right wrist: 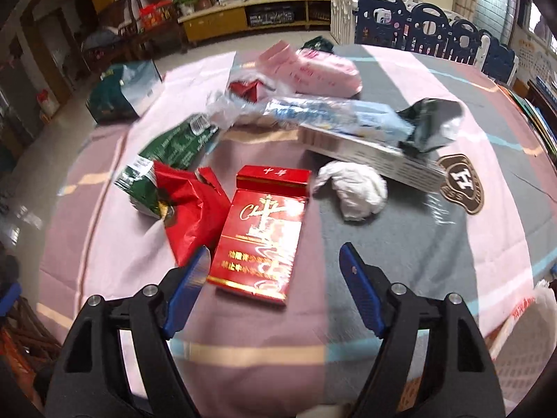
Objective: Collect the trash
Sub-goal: 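Grasp the red cigarette box with the right gripper and lift it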
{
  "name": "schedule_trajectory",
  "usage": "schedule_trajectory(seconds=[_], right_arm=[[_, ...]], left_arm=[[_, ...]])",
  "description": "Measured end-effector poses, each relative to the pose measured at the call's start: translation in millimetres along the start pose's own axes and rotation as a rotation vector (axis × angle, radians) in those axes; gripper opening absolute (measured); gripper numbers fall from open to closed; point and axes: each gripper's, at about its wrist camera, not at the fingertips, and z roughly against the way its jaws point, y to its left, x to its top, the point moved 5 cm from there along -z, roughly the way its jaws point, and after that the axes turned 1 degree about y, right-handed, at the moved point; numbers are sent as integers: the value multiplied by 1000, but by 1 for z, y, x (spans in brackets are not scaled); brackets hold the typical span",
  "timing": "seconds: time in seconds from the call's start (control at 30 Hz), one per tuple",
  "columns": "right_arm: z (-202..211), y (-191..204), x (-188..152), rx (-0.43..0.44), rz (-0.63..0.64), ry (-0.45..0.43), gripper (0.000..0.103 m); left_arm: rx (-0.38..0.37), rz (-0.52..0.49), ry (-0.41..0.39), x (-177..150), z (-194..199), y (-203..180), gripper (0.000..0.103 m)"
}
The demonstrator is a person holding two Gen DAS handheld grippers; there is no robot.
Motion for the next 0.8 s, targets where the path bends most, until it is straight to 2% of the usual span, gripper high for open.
schedule_trajectory(seconds=[0.17,0.27,0.37,0.4,0.43,0.6,0.8], right_arm=[[-21,16,3,-57,43,26,76],[-27,24,-2,-87,58,45,76],[-31,33,-8,-152,134,64,74],[-29,35,-8,-174,165,61,67],[-27,35,-8,-182,184,57,66],[-22,34,-13,-160,182,68,63],[-10,23,-21,-189,181,51,63]], left_arm=[[-47,116,44,0,-6,15,98],[-69,153,67,0,-11,17,98],[-68,152,63,-1,-11,18,98],[-63,147,58,-1,-10,18,98],[-59,139,51,-1,-8,17,98],[-65,152,57,2,-8,23,98],[-65,151,71,1,-10,24,98]])
